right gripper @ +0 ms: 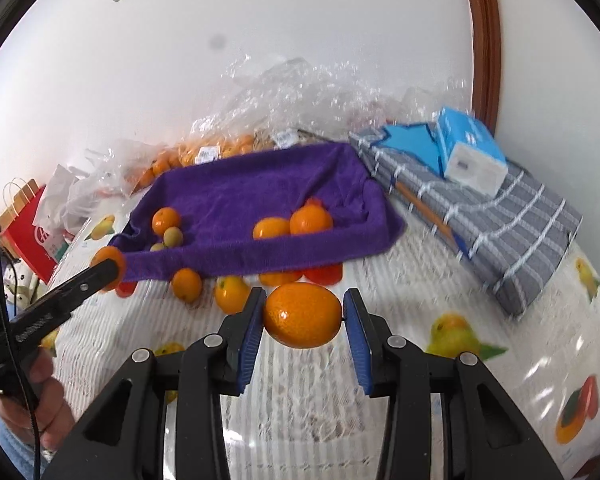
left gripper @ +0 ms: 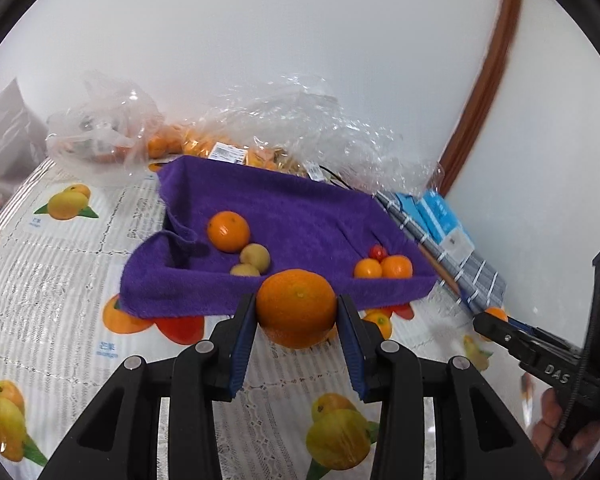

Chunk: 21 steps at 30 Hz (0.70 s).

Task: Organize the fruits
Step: 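Lift the orange with the right gripper while the left grasps and lifts another orange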

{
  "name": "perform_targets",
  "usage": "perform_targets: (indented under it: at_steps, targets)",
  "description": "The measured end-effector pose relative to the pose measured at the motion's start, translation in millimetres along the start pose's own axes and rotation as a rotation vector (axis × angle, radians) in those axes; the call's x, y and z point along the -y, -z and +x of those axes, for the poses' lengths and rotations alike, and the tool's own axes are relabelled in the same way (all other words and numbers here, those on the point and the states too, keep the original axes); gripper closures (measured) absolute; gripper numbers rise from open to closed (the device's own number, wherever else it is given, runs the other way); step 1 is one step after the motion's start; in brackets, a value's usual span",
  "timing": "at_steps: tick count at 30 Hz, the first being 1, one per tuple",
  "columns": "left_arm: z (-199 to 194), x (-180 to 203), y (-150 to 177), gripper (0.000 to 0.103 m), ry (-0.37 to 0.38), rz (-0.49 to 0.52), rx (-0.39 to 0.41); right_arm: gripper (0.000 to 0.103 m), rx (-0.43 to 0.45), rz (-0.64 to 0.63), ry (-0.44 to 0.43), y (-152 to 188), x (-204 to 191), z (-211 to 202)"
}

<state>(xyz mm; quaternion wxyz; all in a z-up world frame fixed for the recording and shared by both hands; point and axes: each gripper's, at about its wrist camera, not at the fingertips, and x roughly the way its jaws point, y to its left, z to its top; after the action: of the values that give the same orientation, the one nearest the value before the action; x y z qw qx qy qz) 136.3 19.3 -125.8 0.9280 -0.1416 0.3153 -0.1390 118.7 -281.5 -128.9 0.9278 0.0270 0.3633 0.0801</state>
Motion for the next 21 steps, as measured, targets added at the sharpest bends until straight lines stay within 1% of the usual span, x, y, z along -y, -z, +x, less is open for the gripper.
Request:
perform_targets:
  at_steps: [2,6,8,14,21]
  targets:
    - [-4,-4,-10,0.065,-0.014,-0.01,0.0,0.063,0.013,-0.005,0.004,-9,1,1]
    - [-8,-8,-34,0.065,-0.088,0.009,0.025,0.063,0.043,-0.004,0.006,-28,3,9]
    - [-6,-12,-45,0.065,-0.104,-0.005,0.032,0.063,0.051,-0.002,0.007,-37,4,14]
    - [10,-19,-81,0.065,-0.107,-0.054,0.049,0.063,0.079,0.002,0.009,-67,7,29]
    - [36,-13,-114,0.065,-0.12,-0.066,0.077,0.063,0.096,-0.006,0.003,-96,5,56]
